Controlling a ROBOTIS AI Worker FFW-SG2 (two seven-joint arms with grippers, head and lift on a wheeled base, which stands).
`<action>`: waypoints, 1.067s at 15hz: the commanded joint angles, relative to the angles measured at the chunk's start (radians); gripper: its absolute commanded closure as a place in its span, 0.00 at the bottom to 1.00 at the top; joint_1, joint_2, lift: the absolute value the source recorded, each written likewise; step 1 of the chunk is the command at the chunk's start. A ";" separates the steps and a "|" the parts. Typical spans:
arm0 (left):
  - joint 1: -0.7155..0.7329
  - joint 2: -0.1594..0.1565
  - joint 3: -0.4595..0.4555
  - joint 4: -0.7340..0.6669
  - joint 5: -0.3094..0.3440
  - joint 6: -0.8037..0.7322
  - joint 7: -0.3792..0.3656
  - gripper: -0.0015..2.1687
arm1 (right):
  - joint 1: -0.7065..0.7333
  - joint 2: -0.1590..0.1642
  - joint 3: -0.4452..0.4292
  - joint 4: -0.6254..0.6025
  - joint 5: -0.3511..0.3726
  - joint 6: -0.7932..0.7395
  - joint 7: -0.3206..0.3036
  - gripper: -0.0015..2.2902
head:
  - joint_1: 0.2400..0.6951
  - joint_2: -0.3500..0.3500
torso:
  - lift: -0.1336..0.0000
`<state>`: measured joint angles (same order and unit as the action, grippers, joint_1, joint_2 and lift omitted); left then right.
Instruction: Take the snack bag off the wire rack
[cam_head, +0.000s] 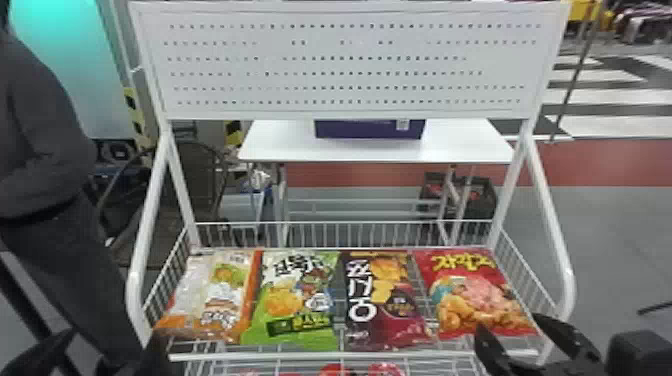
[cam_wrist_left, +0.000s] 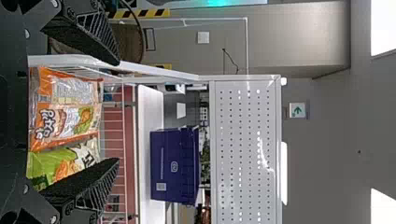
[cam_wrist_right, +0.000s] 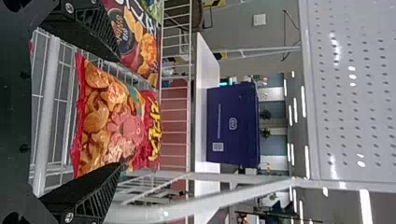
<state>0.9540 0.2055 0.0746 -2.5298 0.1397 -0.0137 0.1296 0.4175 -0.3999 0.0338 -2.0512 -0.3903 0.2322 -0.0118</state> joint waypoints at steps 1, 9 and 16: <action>0.003 0.000 0.001 0.000 0.000 -0.005 0.001 0.08 | -0.138 0.013 0.078 0.115 0.021 0.037 0.009 0.04 | 0.57 0.50 | 1.00; 0.003 0.008 0.005 0.006 0.000 -0.005 0.002 0.08 | -0.361 0.047 0.173 0.379 0.064 0.037 -0.025 0.04 | 0.57 0.50 | 1.00; -0.009 0.009 0.005 0.017 0.000 -0.002 0.002 0.08 | -0.394 0.061 0.173 0.442 0.059 0.077 -0.010 0.46 | 0.57 0.50 | 1.00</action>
<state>0.9466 0.2151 0.0788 -2.5142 0.1396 -0.0167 0.1319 0.0247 -0.3404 0.2059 -1.6107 -0.3295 0.3059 -0.0257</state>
